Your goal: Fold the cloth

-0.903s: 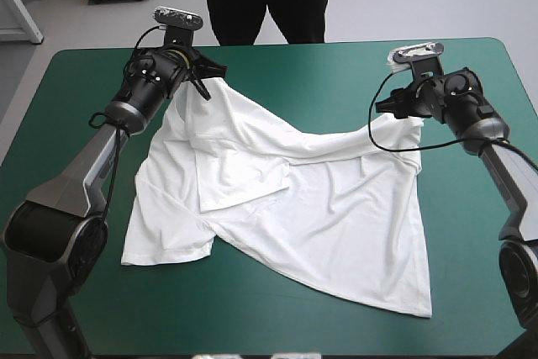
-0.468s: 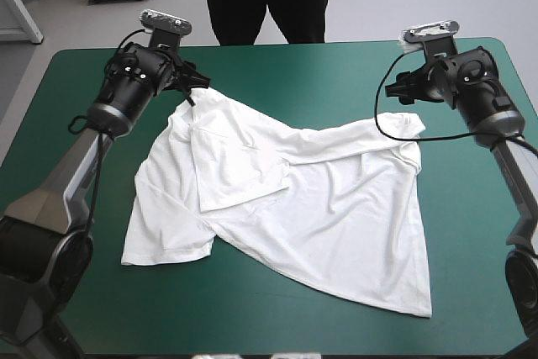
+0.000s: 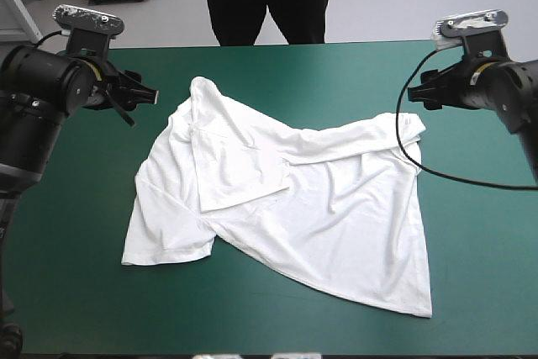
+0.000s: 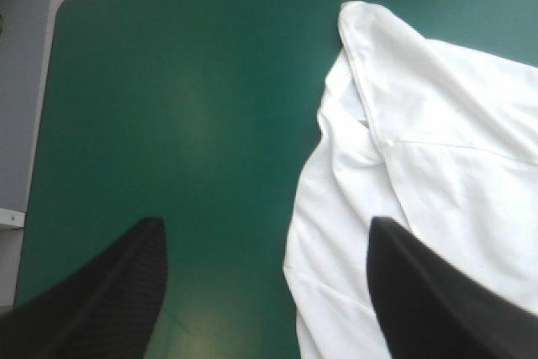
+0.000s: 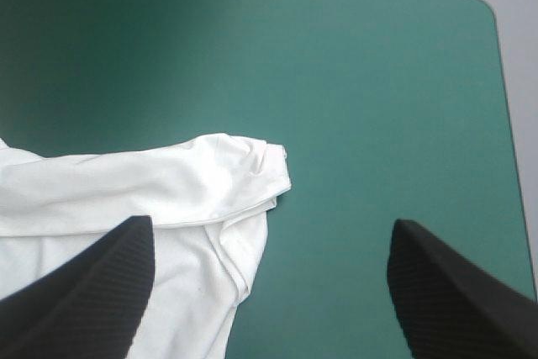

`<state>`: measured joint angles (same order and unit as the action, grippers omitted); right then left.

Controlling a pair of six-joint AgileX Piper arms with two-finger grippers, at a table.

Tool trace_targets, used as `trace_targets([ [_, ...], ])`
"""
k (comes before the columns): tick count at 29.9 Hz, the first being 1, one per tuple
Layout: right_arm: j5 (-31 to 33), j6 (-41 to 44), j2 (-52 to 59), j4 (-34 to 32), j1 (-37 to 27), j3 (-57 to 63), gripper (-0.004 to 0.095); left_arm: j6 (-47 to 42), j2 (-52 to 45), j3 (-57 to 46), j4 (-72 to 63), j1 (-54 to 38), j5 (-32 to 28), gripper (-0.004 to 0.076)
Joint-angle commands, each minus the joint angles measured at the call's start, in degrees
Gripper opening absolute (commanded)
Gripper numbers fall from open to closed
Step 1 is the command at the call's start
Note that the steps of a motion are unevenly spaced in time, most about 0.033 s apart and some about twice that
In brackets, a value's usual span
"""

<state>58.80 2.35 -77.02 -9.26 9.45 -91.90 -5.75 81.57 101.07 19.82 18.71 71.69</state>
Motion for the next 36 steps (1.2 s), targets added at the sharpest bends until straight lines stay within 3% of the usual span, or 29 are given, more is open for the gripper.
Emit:
trace_targets([
  [1,-1.80,-0.54,6.84,-1.62,-0.34,-1.49,0.0716,0.62,-4.35,-2.34,-2.56,0.09,2.17,0.0494],
  [6,0.63,-0.20,12.14,-3.15,-0.34,-1.49,0.0716,-0.33,-5.31,-12.86,-2.42,0.09,2.17,0.0494],
  [12,0.87,-0.09,14.56,-3.44,-0.34,-1.49,0.0716,-0.22,0.67,-21.24,-2.34,-1.12,-0.10,0.0494],
  [21,0.25,-0.09,14.31,-3.76,-0.34,-1.49,0.0716,0.94,12.96,-21.53,-7.72,-8.27,-5.78,0.0494],
  [36,-0.50,-0.49,12.46,-4.06,-0.22,-1.45,0.0716,2.76,23.13,-20.12,-13.17,-13.08,-10.79,0.0494],
])
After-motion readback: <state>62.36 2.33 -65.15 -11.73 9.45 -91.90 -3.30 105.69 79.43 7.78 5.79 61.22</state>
